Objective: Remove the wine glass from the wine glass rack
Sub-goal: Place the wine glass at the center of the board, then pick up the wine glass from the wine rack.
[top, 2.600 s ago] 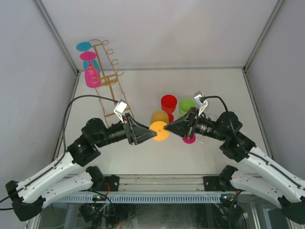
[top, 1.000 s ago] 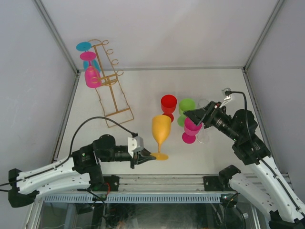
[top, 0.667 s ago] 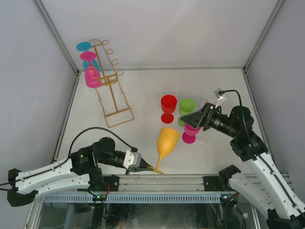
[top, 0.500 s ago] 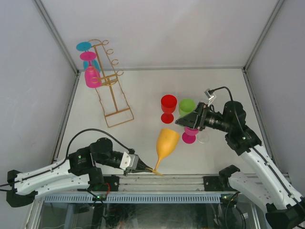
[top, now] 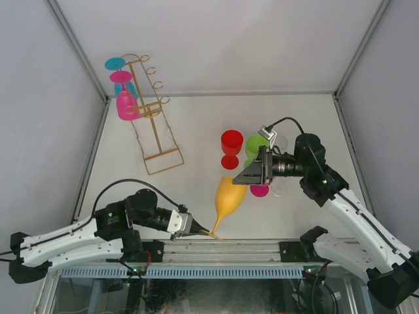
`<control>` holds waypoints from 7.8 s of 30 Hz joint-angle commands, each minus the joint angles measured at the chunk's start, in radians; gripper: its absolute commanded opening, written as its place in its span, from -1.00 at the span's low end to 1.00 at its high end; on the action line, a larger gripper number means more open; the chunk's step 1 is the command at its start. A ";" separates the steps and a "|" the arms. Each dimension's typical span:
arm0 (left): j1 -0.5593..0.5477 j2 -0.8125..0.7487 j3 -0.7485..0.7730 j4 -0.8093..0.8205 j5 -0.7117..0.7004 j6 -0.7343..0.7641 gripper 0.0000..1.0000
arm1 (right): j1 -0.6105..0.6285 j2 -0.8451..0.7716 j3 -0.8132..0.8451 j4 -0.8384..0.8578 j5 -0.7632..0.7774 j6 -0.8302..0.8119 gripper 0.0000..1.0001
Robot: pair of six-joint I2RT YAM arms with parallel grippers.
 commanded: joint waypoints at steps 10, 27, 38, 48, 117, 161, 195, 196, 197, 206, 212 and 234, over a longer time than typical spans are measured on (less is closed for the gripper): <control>-0.005 0.001 0.105 -0.083 -0.136 0.071 -1.00 | 0.027 0.063 0.113 -0.081 -0.204 -0.161 -0.19; -0.004 0.030 0.186 -0.227 -0.188 0.132 -0.99 | 0.044 0.084 0.126 -0.145 -0.137 -0.196 -0.44; -0.004 0.074 0.181 -0.257 -0.230 0.128 -1.00 | 0.064 0.060 0.126 -0.112 -0.113 -0.201 -0.53; -0.004 0.057 0.174 -0.298 -0.254 0.142 -1.00 | 0.068 0.073 0.126 -0.090 -0.147 -0.197 -0.68; 0.530 -0.108 0.118 -0.363 -0.700 -0.671 1.00 | 0.508 0.316 0.347 -0.500 1.178 -0.563 -1.00; 0.613 -0.163 0.258 -0.366 -0.693 -0.689 1.00 | 0.381 0.502 0.281 -0.425 1.157 -0.620 -0.91; 0.613 -0.176 0.273 -0.379 -0.742 -0.700 1.00 | 0.362 0.436 0.299 -0.408 1.101 -0.602 -0.63; 0.612 -0.176 0.274 -0.380 -0.742 -0.698 1.00 | 0.360 0.431 0.299 -0.406 1.093 -0.601 -0.62; 0.613 -0.176 0.277 -0.382 -0.744 -0.698 1.00 | 0.361 0.427 0.299 -0.404 1.088 -0.599 -0.62; 0.613 -0.127 0.347 -0.419 -0.727 -0.653 1.00 | 0.335 0.381 0.320 -0.417 0.987 -0.570 -0.52; 0.613 0.010 0.565 -0.537 -0.767 -0.554 1.00 | 0.307 0.291 0.329 -0.424 0.961 -0.521 -0.22; 1.204 0.333 0.985 -0.508 -0.379 -0.648 1.00 | 0.237 -0.210 0.075 -0.189 0.840 -0.321 0.79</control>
